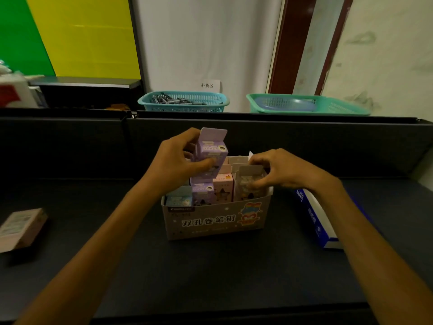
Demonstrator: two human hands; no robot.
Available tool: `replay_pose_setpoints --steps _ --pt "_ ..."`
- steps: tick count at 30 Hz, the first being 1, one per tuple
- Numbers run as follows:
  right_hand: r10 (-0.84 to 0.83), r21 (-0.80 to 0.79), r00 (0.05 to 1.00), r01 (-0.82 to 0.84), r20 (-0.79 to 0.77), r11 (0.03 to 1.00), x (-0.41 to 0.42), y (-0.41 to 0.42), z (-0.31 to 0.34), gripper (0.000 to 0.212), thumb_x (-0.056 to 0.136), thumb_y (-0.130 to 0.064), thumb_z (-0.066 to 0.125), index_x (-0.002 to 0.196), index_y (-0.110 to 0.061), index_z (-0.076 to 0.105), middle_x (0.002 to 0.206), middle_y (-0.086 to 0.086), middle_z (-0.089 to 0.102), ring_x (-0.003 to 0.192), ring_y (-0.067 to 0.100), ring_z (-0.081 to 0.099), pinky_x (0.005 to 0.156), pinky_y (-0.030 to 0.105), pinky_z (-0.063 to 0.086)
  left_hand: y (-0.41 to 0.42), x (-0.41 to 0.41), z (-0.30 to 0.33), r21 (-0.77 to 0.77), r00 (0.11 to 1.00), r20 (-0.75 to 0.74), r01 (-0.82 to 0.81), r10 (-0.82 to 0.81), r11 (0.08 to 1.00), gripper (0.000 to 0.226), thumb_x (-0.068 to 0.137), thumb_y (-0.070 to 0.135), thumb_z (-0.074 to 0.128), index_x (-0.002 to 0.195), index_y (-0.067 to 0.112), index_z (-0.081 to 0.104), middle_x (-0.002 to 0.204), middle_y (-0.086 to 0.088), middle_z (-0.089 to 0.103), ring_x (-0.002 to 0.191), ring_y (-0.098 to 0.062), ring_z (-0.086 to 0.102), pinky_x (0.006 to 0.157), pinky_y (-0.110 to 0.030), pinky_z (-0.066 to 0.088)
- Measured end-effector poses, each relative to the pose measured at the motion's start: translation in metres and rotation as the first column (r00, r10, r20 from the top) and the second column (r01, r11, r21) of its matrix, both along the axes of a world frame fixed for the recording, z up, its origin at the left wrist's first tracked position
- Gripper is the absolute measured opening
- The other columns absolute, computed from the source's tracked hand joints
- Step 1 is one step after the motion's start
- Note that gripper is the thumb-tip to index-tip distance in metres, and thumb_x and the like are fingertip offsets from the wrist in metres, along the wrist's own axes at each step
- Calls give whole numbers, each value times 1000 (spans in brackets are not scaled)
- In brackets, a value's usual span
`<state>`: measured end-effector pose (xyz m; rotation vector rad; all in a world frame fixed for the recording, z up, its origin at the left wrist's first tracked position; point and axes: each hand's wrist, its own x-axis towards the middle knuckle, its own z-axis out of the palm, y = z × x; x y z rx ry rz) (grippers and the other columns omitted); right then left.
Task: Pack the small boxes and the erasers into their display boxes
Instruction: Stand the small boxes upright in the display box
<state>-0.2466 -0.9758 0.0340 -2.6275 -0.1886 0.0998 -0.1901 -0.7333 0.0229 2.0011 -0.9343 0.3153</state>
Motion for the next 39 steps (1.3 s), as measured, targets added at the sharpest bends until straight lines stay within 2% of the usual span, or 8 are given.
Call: replay_pose_setpoints --steps 5,12,16,23,27,31,35,39 --pt "-57 -191 998 49 -36 980 2 11 0 41 74 -30 78 110 -28 59 98 -16 51 87 4 53 78 22 46 0 4 -3 22 1000 10 0 0 1000 46 76 24 74 116 27 51 107 13 61 98 1 59 76 -10 47" --pt "-59 -432 997 33 -47 901 8 20 -10 47 77 -30 75 120 -27 57 119 -7 57 110 14 52 97 34 45 -2 3 -3 16 999 8 38 -39 999 57 73 23 77 122 28 48 107 12 61 97 1 60 77 -11 50" --pt "-64 -456 996 32 -55 890 10 19 -11 47 77 -32 75 120 -26 58 120 -4 60 112 16 53 98 38 45 -3 -1 -2 18 999 -21 49 -48 999 61 73 22 77 125 29 45 103 17 58 91 8 59 73 -4 46" --pt "-41 -433 998 20 -38 901 10 15 -11 45 78 -38 73 119 -29 56 118 -7 58 111 15 51 96 36 45 -1 -4 -2 74 996 -50 79 -75 994 64 73 18 77 127 33 45 108 14 58 93 0 62 72 -9 51" --pt "-26 -293 986 74 164 953 4 18 -4 35 86 -42 61 119 -31 54 122 -6 55 113 14 50 95 34 42 -1 -7 -2 92 992 -58 114 -109 989 61 74 19 76 126 31 47 107 16 58 94 3 61 73 -8 50" --pt "-65 -336 938 187 341 923 4 23 -10 44 88 -42 59 130 -32 47 132 -5 51 123 17 44 105 38 32 -1 -11 -1 136 990 -86 125 -114 983 60 74 19 76 126 30 48 109 13 59 93 -1 63 74 -12 52" --pt "-60 -352 916 213 397 911 4 27 -16 46 89 -43 57 132 -29 46 133 -4 50 122 14 44 106 34 28 -1 -15 -2 249 995 -50 91 -81 964 55 77 24 74 124 32 48 107 17 57 90 4 60 70 -7 50" --pt "-68 -373 925 218 374 902 2 30 -17 48 90 -43 56 134 -28 44 136 -3 49 126 16 41 108 36 27 2 -13 -8 374 1000 -17 29 -25 927 55 76 26 75 124 33 48 114 8 59 94 -5 60 75 -18 54"
